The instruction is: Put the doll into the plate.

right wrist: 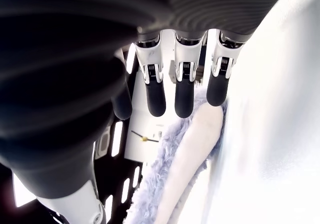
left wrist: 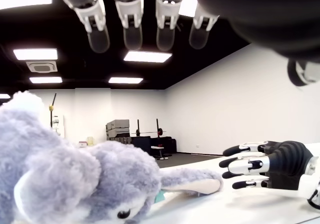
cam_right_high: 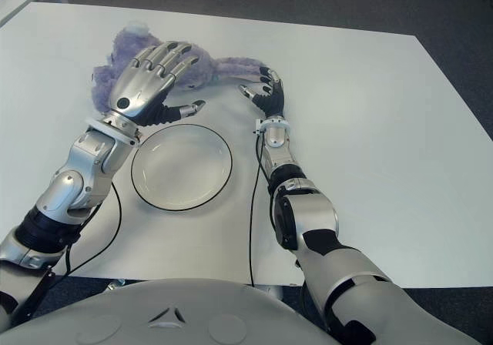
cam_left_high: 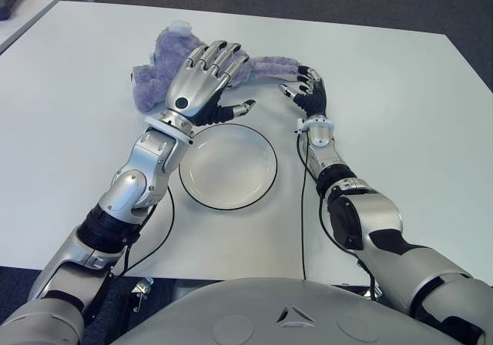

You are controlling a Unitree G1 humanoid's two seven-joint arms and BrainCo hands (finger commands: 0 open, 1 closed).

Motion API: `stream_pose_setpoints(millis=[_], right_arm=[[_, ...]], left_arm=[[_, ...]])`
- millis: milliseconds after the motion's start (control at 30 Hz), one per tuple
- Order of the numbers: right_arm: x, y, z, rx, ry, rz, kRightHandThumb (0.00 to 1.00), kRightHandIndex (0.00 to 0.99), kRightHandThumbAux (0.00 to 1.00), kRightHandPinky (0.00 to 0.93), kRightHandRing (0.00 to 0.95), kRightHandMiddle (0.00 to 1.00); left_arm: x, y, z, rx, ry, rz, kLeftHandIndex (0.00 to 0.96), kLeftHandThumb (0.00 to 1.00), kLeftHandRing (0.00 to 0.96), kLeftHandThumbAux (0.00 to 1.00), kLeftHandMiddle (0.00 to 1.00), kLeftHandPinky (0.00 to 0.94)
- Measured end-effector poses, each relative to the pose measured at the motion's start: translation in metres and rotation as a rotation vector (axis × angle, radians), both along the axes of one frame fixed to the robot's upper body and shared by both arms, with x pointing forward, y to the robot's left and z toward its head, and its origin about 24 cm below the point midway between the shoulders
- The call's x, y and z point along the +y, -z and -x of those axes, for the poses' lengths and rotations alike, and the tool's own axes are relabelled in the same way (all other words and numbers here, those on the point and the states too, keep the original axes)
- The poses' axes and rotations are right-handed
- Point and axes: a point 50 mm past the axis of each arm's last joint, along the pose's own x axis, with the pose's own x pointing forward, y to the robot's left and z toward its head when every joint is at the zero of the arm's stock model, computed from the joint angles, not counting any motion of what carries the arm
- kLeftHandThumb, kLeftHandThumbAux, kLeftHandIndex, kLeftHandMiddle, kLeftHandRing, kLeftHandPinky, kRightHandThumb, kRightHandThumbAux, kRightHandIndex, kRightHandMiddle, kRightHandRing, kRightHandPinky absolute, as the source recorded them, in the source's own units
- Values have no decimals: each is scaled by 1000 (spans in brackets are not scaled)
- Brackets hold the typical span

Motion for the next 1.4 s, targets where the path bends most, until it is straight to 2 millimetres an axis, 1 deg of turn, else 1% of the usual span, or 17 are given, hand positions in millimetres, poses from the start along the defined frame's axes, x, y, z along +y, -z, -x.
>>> stream_pose_setpoints(millis=[67, 167, 300, 600, 833, 1000, 1167, 1333, 1400], right_arm=[[0, 0, 0, 0, 1, 0, 146, 198, 832, 168, 173, 183], [0, 0, 0, 1, 3, 2, 157, 204, 833, 165, 176, 190], [0, 0, 0, -2, 4, 3, 161, 208, 837, 144, 174, 192], [1, -1, 0, -6, 9, 6, 148, 213, 828, 146, 164, 187], [2, -1, 0, -5, 6, 5, 134, 208, 821, 142, 161, 185], [2, -1, -1, -5, 6, 5, 135, 207, 828, 149, 163, 184], [2, -1, -1, -6, 6, 4, 136, 208, 829, 133, 159, 183], [1, -2, -1, -7, 10, 6, 121, 209, 838, 135, 157, 181], [1, -2, -1, -8, 10, 7, 119, 209, 840, 144, 161, 183]], left_arm=[[2, 0, -3, -1, -8, -12, 0, 280, 0, 119, 0, 0], [7, 1, -13, -8, -35, -59, 0, 287, 0, 116, 0, 0], [19, 3, -34, -42, -96, -122, 0, 291, 0, 113, 0, 0], [49, 9, -75, -88, -234, -281, 0, 282, 0, 105, 0, 0], [72, 0, -99, -100, -327, -367, 0, 280, 0, 129, 0, 0], [87, -6, -112, -111, -388, -396, 0, 273, 0, 132, 0, 0], [102, -7, -121, -100, -454, -388, 0, 254, 0, 139, 0, 0], [109, -8, -127, -78, -498, -383, 0, 226, 0, 151, 0, 0], [111, -9, -129, -65, -511, -388, 0, 229, 0, 151, 0, 0]])
